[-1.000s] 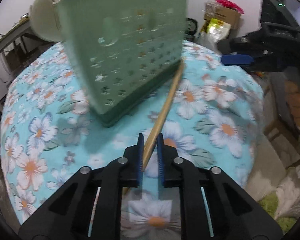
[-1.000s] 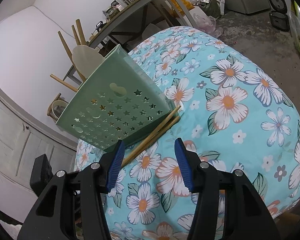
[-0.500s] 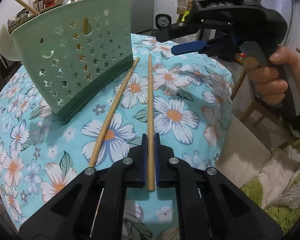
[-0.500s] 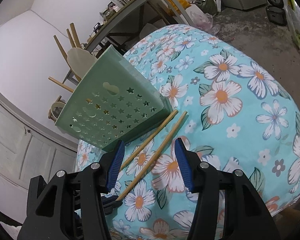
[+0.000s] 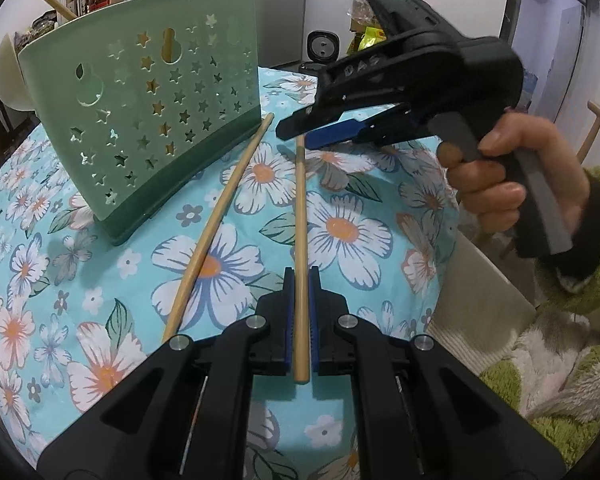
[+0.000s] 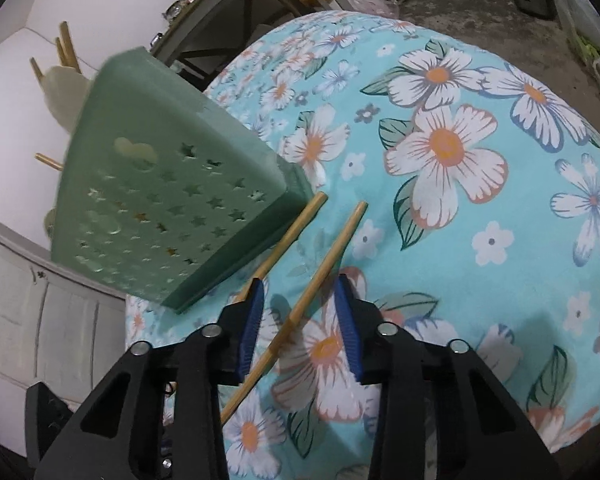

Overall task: Organize utensils
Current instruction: 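Grasp a chopstick with the right tool while the left tool regrips its chopstick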

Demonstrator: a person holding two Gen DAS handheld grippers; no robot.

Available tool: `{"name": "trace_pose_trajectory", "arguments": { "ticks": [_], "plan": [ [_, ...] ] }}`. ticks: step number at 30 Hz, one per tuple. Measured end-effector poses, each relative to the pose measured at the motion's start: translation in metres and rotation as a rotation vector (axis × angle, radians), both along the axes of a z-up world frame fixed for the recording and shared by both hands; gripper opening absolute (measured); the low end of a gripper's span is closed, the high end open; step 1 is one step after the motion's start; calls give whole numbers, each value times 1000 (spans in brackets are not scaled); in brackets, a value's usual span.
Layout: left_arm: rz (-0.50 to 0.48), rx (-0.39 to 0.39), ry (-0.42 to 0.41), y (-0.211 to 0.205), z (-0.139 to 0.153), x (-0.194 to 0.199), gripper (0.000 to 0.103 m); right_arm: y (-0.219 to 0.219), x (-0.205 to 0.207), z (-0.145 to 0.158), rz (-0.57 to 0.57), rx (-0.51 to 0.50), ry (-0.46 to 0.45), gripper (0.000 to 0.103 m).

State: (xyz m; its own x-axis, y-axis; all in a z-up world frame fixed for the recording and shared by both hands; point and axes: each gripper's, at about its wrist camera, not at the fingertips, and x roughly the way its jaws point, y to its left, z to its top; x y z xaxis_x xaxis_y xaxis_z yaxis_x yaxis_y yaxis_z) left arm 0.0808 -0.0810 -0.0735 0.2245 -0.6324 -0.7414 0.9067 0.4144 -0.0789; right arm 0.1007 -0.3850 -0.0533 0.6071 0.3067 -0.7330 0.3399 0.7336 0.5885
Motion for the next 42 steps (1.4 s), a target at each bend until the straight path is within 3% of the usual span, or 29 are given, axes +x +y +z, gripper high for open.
{"name": "trace_pose_trajectory", "arguments": {
  "ticks": [4, 9, 19, 24, 26, 28, 32, 33, 34, 42],
  "plan": [
    [-2, -14, 12, 0, -1, 1, 6, 2, 1, 0, -4, -16, 2, 30],
    [-4, -26, 33, -2, -1, 1, 6, 0, 2, -4, -20, -24, 10, 18],
    [14, -82, 51, 3, 22, 16, 9, -7, -6, -7, -9, -14, -2, 17],
    [105, 4, -10, -7, 18, 35, 16, -10, -7, -7, -5, -6, -6, 17],
    [123, 33, -29, -12, 16, 40, 27, -11, -9, -8, -4, -2, -9, 17],
    [124, 57, -37, -17, 11, 42, 28, -12, -9, -8, -3, 2, -11, 17],
    [138, 94, -25, -24, -3, 50, 27, -13, -10, -9, -1, 5, -14, 17],
    [145, 86, -22, -23, -2, 51, 24, -12, -10, -9, 0, 4, -14, 17],
    [149, 83, -18, -23, -2, 53, 12, -12, -10, -9, 1, 5, -15, 17],
    [122, 80, -5, -8, 3, 37, 8, -9, -11, -7, 10, -11, -14, 17]
  ]
}}
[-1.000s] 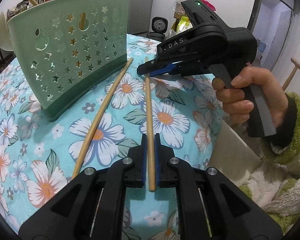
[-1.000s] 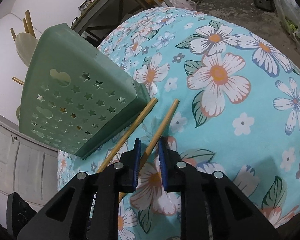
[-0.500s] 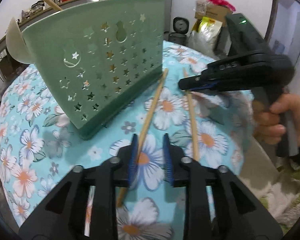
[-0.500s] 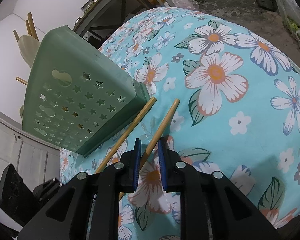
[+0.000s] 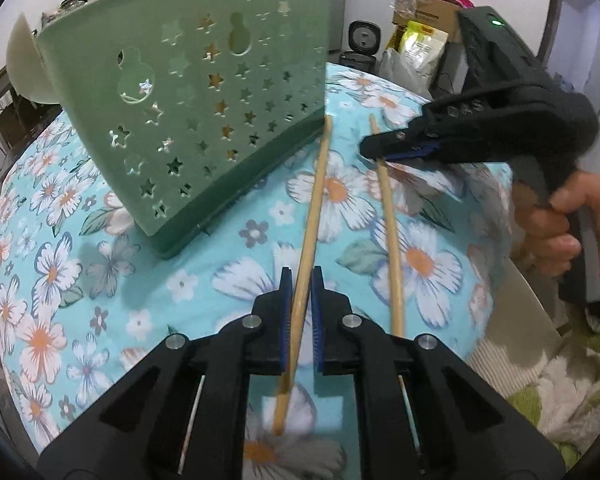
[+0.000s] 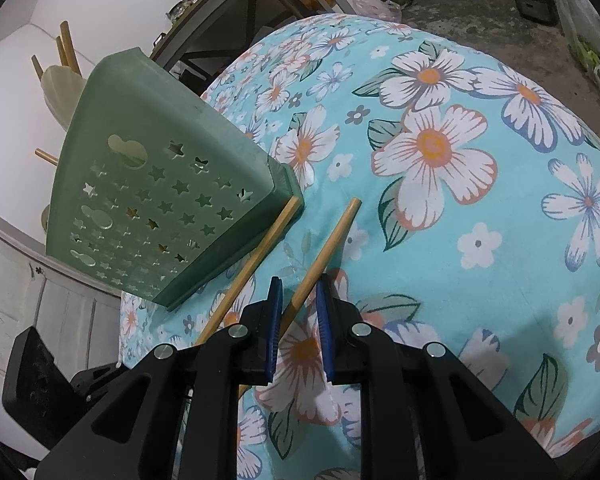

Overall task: Organize utensils
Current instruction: 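Grasp a chopstick with the right tool while the left tool regrips its chopstick, then lift both held chopsticks up toward the green holder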

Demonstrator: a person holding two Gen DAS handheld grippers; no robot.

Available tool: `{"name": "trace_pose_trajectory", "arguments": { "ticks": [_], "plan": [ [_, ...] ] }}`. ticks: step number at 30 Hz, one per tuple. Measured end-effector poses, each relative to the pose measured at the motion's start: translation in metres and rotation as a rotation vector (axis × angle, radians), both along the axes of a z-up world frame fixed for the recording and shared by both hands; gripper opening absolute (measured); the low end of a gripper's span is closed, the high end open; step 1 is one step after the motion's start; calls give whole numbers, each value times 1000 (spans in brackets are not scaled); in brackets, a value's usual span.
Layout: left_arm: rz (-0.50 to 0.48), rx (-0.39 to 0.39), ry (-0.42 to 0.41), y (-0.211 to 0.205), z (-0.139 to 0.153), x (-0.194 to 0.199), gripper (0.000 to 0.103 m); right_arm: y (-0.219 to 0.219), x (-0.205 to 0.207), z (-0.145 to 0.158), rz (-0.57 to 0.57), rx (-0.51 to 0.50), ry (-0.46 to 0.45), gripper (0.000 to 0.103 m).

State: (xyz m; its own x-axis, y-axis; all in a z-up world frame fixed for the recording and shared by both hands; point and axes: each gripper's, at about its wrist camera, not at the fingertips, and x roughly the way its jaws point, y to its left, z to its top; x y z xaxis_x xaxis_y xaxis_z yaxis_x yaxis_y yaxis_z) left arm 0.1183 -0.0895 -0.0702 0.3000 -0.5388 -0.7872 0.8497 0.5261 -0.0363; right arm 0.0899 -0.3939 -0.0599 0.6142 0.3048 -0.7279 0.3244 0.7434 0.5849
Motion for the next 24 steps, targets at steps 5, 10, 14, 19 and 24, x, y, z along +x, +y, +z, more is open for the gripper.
{"name": "trace_pose_trajectory", "arguments": {
  "ticks": [5, 10, 14, 19, 24],
  "plan": [
    [20, 42, 21, 24, -1, -14, 6, 5, -3, 4, 18, -16, 8, 17],
    [40, 70, 47, 47, 0, -18, 6, 6, -13, 5, 39, -29, 22, 18],
    [56, 55, 83, 53, 5, -10, 7, 5, -15, 3, 36, -20, 26, 18],
    [47, 37, 91, 23, 5, 6, 17, 4, -13, 2, 35, -13, 30, 18],
    [23, 56, 67, -5, 3, 20, 17, 0, -14, 2, 38, -5, 28, 18]
  ]
}}
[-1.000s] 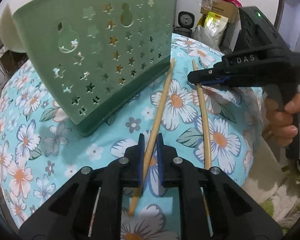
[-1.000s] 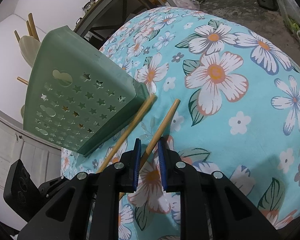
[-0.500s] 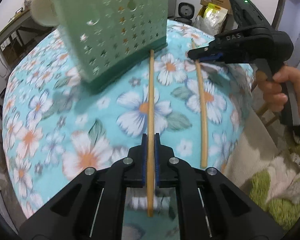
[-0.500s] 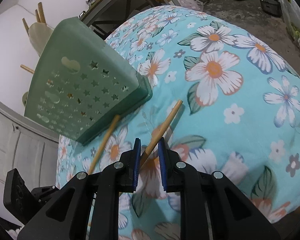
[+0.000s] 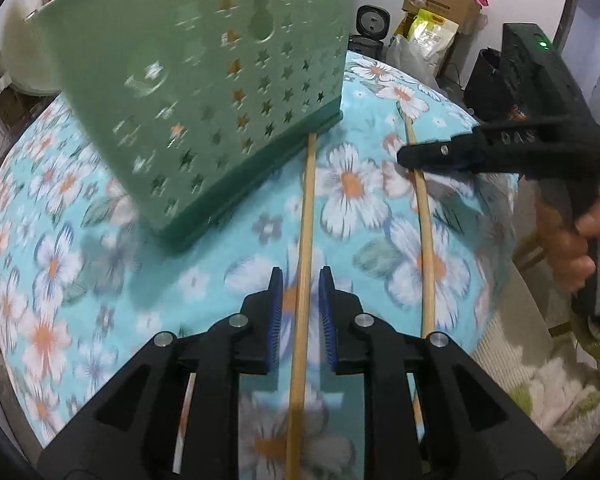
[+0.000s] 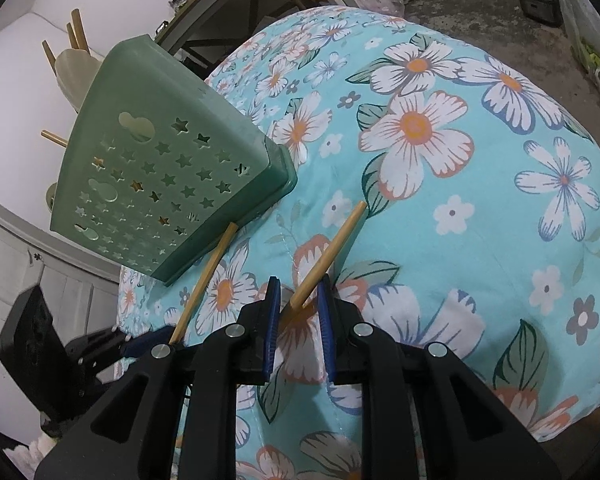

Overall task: Organize utensils
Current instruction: 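Lift both held chopsticks up toward the green holder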

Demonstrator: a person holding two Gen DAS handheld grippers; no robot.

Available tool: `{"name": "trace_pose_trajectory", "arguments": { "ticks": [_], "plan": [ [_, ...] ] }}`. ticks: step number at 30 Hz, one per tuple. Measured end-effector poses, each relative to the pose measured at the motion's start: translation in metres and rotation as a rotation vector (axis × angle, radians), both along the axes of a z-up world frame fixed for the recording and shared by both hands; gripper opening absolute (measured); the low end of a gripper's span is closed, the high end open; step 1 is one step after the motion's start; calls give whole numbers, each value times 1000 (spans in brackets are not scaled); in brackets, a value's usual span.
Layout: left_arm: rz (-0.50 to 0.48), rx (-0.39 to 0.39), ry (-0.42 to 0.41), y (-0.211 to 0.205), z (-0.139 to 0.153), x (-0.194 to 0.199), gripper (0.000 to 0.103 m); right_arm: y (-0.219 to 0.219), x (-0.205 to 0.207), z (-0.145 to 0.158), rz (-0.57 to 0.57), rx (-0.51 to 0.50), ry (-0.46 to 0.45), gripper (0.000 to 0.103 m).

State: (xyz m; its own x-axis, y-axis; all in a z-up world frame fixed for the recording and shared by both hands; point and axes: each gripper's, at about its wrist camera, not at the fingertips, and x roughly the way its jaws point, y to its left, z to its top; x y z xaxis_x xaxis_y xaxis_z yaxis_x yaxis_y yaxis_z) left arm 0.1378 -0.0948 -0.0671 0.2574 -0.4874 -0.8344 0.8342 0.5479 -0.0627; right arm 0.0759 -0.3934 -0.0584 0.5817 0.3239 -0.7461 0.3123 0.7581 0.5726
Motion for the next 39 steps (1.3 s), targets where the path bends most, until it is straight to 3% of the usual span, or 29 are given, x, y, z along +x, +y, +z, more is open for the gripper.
{"name": "trace_pose_trajectory", "arguments": {
  "ticks": [9, 16, 39],
  "plan": [
    [-22, 31, -88, -51, -5, 11, 17, -7, -2, -2, -7, 32, -5, 19],
    [18, 29, -98, -69, -5, 16, 17, -15, 0, -6, -35, 76, -16, 20],
    [50, 21, -100, -68, -5, 14, 17, -20, 3, -1, -73, 146, -70, 13]
  ]
}}
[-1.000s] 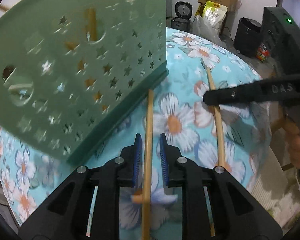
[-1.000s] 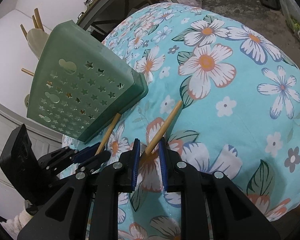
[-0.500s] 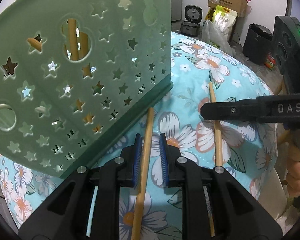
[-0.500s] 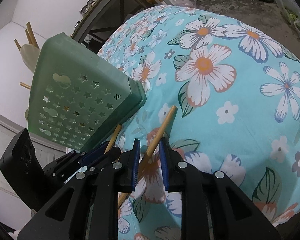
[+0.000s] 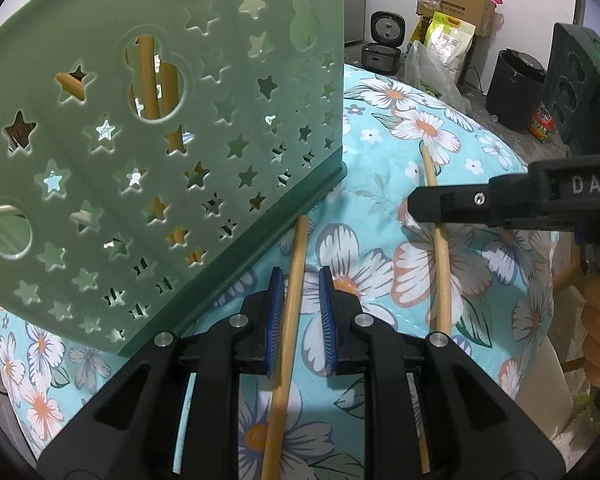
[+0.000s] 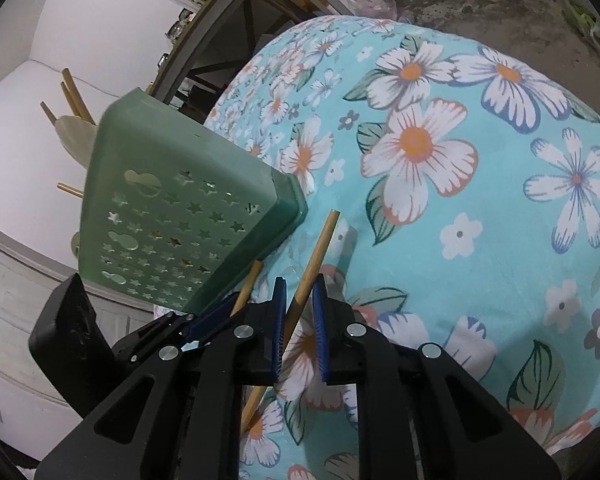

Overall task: Organize utensils
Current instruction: 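Lift both held chopsticks up toward the green holder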

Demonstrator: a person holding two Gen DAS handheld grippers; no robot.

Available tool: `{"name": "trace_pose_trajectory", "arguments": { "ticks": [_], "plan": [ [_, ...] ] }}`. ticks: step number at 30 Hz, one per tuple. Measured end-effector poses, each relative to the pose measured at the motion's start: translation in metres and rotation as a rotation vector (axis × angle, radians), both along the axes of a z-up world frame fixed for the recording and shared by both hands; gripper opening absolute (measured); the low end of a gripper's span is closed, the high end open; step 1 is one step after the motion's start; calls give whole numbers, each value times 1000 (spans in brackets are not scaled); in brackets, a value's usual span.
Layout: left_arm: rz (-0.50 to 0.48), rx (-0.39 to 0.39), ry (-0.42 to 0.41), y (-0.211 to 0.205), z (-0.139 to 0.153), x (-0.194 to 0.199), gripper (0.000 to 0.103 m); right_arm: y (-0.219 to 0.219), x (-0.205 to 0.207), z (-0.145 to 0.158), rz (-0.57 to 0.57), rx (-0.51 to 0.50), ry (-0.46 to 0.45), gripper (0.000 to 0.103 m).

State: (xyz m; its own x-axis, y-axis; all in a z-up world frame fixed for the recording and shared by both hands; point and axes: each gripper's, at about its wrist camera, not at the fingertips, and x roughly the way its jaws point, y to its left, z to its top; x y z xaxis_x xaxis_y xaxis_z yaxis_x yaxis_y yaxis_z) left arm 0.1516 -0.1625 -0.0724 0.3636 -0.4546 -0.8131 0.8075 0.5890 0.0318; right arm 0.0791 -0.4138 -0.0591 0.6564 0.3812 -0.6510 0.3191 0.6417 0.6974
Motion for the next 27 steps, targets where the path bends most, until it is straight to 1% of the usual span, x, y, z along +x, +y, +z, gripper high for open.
{"name": "trace_pose_trajectory", "arguments": {
  "ticks": [10, 15, 19, 22, 27],
  "plan": [
    [0, 3, -2, 1, 0, 2, 17, -7, 1, 17, -9, -12, -40, 12],
    [1, 6, -5, -1, 0, 2, 17, -12, -7, 25, -17, -14, -58, 11],
    [0, 2, -7, -1, 2, 4, 7, -14, -10, 34, -17, -25, -82, 10],
    [8, -16, 4, 4, 6, 8, 5, -13, -12, 42, -17, -39, -99, 8],
    [30, -70, 10, 19, 24, 12, 5, -12, -11, 51, -19, -48, -123, 7]
  ]
}}
